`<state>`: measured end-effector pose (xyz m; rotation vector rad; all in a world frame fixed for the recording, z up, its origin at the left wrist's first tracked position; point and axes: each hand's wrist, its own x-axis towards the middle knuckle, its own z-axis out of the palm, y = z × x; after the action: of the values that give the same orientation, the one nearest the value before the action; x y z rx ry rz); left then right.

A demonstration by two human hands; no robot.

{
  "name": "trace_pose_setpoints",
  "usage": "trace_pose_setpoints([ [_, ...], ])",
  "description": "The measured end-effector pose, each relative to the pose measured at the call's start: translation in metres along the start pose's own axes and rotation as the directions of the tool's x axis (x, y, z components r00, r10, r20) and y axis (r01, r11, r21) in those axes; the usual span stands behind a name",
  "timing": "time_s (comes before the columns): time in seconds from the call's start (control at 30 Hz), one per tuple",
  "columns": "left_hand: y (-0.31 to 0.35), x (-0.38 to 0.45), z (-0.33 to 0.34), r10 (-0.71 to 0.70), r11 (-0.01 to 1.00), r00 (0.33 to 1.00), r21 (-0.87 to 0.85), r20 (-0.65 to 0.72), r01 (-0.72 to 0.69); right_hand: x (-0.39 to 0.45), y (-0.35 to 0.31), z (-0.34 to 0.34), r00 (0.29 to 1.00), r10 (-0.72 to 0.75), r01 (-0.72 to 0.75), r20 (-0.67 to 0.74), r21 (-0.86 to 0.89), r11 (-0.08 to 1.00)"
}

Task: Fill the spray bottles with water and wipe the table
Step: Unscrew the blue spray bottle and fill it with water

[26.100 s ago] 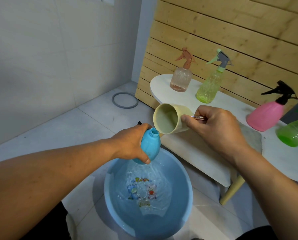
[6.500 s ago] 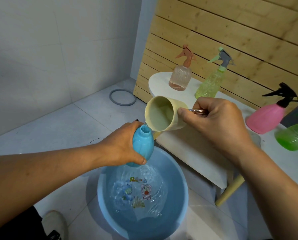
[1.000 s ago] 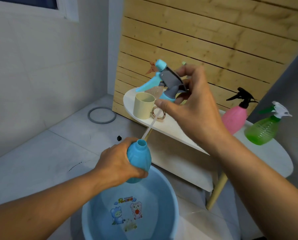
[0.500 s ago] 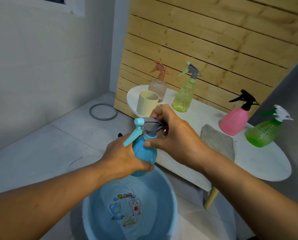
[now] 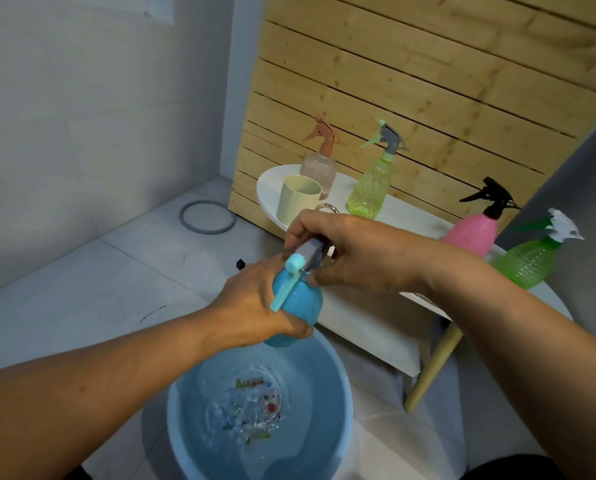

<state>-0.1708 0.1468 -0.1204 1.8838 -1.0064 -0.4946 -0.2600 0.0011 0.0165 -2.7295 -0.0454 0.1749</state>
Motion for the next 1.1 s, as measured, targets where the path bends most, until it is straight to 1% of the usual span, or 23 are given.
trace_pose_setpoints([
  [0.1, -0.003, -0.002, 0.003, -0.026, 0.998, 1.0, -0.062, -0.01, 0.025, 0.004, -0.005, -0.003, 0.999, 0.033, -0.035, -0.018, -0.099, 0.994],
  [0.2, 0.0, -0.004, 0.004, -0.021, 0.996, 1.0, -0.092, -0.018, 0.019, 0.005, -0.002, -0.001, 0.992, 0.044, -0.057, -0.122, -0.101, 0.993],
  [0.23, 0.002, -0.004, 0.003, -0.002, 0.995, 1.0, -0.105, -0.022, 0.0, 0.004, 0.001, 0.002, 0.985, 0.048, -0.059, -0.168, -0.062, 0.996],
  [0.3, 0.005, -0.006, 0.0, 0.021, 0.991, 0.999, -0.132, -0.043, -0.026, 0.001, 0.007, 0.01, 0.964, 0.067, -0.049, -0.256, 0.078, 0.996],
  [0.37, 0.009, -0.008, -0.002, 0.022, 0.987, 0.998, -0.155, -0.065, -0.032, -0.002, 0.012, 0.021, 0.936, 0.112, -0.035, -0.334, 0.227, 0.973],
  [0.43, 0.01, -0.008, -0.003, 0.022, 0.986, 0.996, -0.164, -0.088, -0.036, -0.002, 0.014, 0.031, 0.907, 0.159, -0.027, -0.391, 0.324, 0.946],
  [0.53, 0.008, -0.008, -0.003, -0.011, 0.99, 0.99, -0.14, -0.141, -0.009, 0.0, 0.01, 0.044, 0.861, 0.212, -0.046, -0.462, 0.345, 0.938],
  [0.63, 0.008, -0.008, -0.002, -0.047, 0.994, 0.984, -0.109, -0.174, 0.028, 0.003, 0.006, 0.058, 0.791, 0.269, -0.109, -0.549, 0.306, 0.946],
  [0.67, 0.009, -0.008, -0.002, -0.049, 0.994, 0.982, -0.106, -0.182, 0.03, 0.003, 0.005, 0.061, 0.774, 0.291, -0.129, -0.562, 0.311, 0.942],
  [0.7, 0.01, -0.008, -0.002, -0.048, 0.994, 0.981, -0.108, -0.188, 0.028, 0.002, 0.004, 0.064, 0.772, 0.314, -0.127, -0.553, 0.35, 0.928],
  [0.77, 0.012, -0.007, -0.004, -0.042, 0.994, 0.981, -0.108, -0.19, 0.021, -0.002, 0.004, 0.065, 0.813, 0.315, -0.067, -0.49, 0.459, 0.886],
  [0.83, 0.012, -0.006, -0.005, -0.049, 0.994, 0.98, -0.103, -0.195, 0.029, -0.005, 0.003, 0.066, 0.854, 0.277, -0.031, -0.441, 0.488, 0.872],
  [0.87, 0.012, -0.006, -0.006, -0.053, 0.994, 0.978, -0.102, -0.202, 0.033, -0.005, 0.002, 0.067, 0.856, 0.269, -0.027, -0.442, 0.482, 0.876],
  [0.93, 0.012, -0.007, -0.006, -0.054, 0.995, 0.974, -0.096, -0.221, 0.034, -0.004, 0.001, 0.07, 0.823, 0.296, -0.014, -0.484, 0.504, 0.864],
  [1.03, 0.012, -0.008, -0.004, -0.056, 0.995, 0.965, -0.094, -0.255, 0.033, 0.002, -0.006, 0.078, 0.733, 0.439, -0.037, -0.519, 0.615, 0.788],
  [1.1, 0.013, -0.008, -0.005, -0.053, 0.994, 0.96, -0.102, -0.274, 0.025, 0.005, -0.013, 0.085, 0.688, 0.488, -0.043, -0.537, 0.641, 0.766],
])
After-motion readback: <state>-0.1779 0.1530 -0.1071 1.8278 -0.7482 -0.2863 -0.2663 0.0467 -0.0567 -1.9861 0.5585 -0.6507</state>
